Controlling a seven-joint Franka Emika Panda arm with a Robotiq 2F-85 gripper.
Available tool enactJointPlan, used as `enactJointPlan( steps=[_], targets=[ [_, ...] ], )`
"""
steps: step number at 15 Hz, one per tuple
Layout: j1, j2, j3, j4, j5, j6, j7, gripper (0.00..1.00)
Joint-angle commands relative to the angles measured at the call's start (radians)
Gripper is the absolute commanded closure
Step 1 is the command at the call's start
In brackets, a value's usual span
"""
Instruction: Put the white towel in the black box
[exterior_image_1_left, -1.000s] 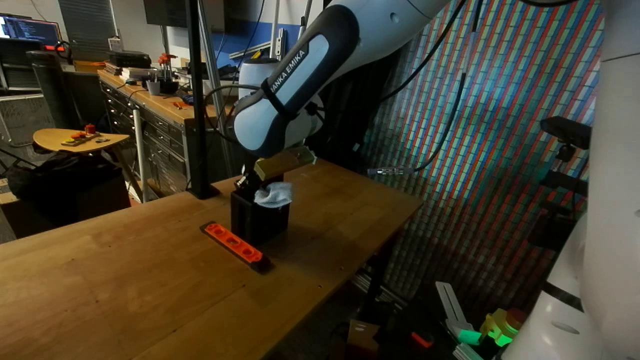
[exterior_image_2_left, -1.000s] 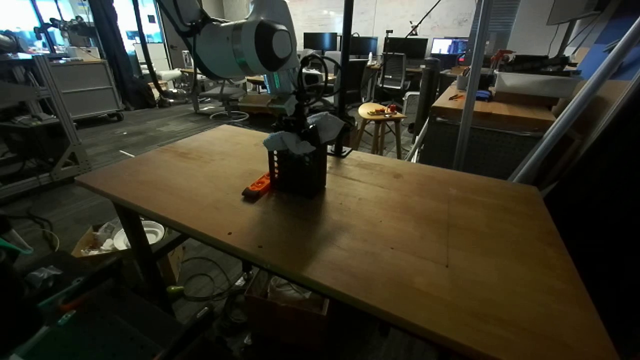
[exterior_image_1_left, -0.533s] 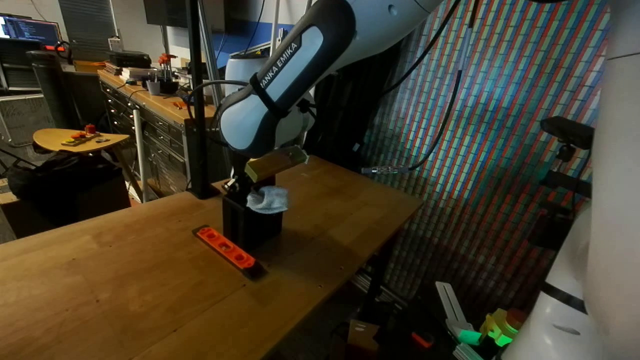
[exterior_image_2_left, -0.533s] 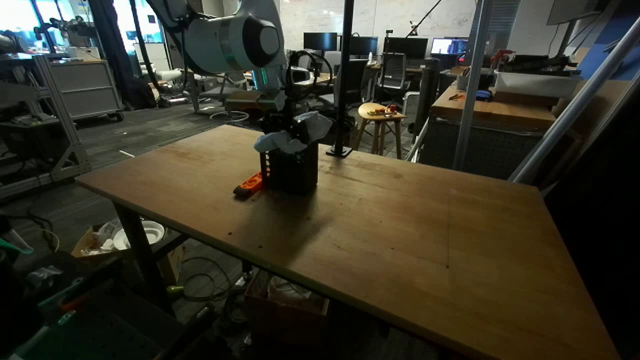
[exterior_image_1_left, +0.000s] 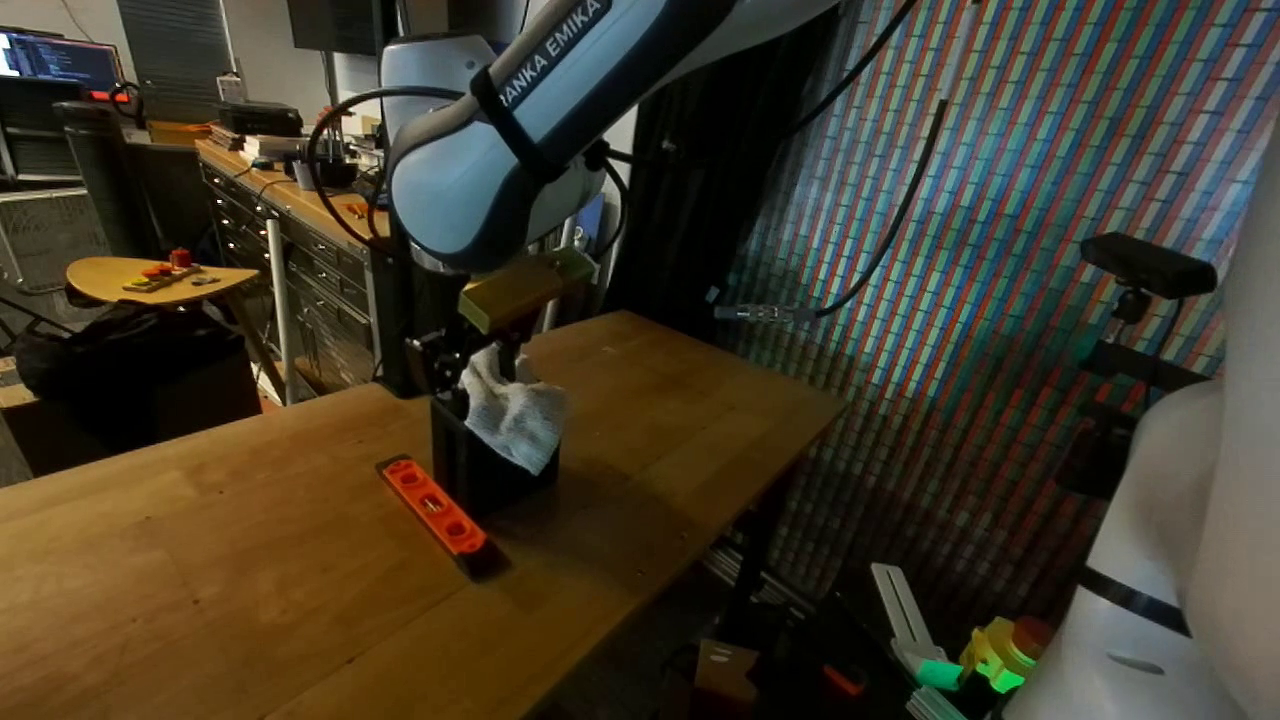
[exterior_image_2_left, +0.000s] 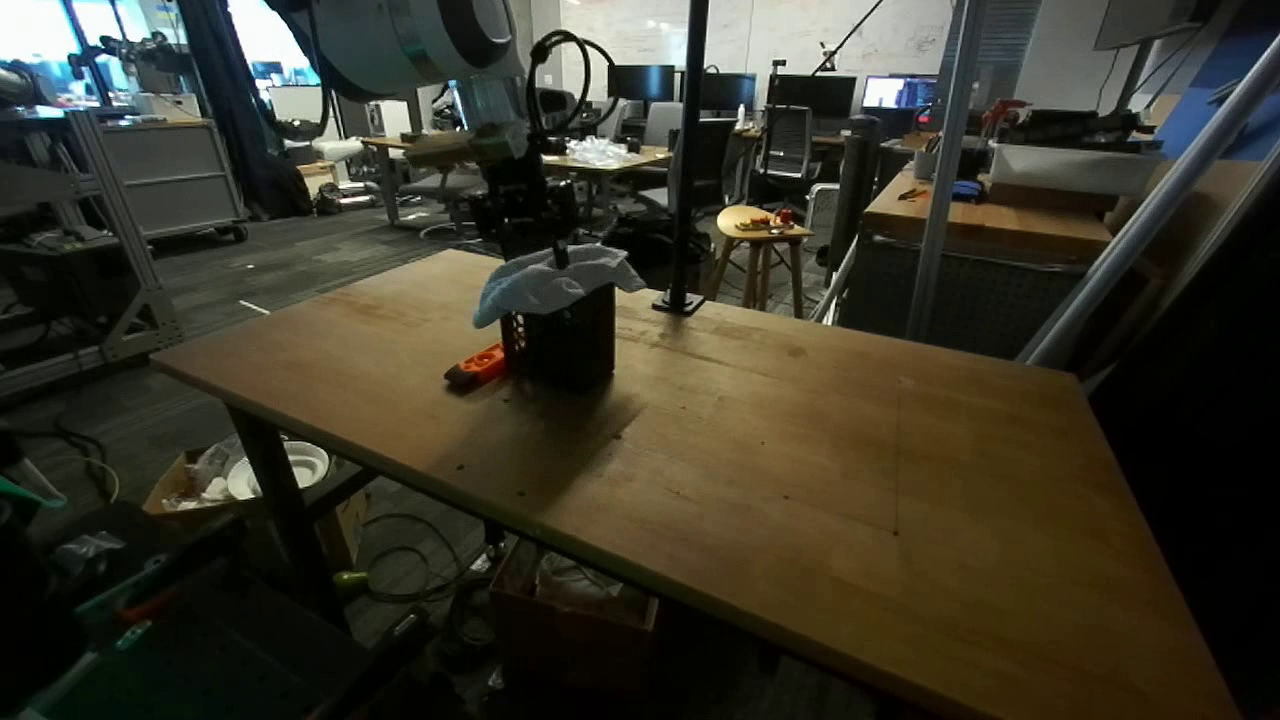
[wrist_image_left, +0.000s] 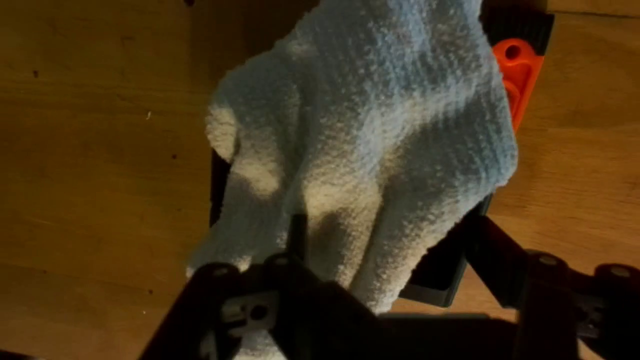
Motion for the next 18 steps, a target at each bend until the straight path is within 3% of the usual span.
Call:
enactJointPlan(
  steps=[1, 5, 6, 14, 16, 18],
  targets=[
    [0.017, -0.046, 0.021, 0.010, -0.043, -0.073, 0.038, 0.00],
    [0.017, -0.066, 0.036, 0.011, -0.072, -0.114, 0.048, 0.00],
    [0.015, -0.073, 0.037, 0.008, -0.079, -0.120, 0.050, 0.18],
    [-0.002, -0.090, 0.031, 0.028, -0.153, -0.138, 0.043, 0.80],
    [-0.007, -0.090, 0.030, 0.040, -0.164, -0.129, 0.042, 0.94],
    [-0.014, -0.079, 0.029, 0.055, -0.165, -0.120, 0.037, 0.98]
  ],
)
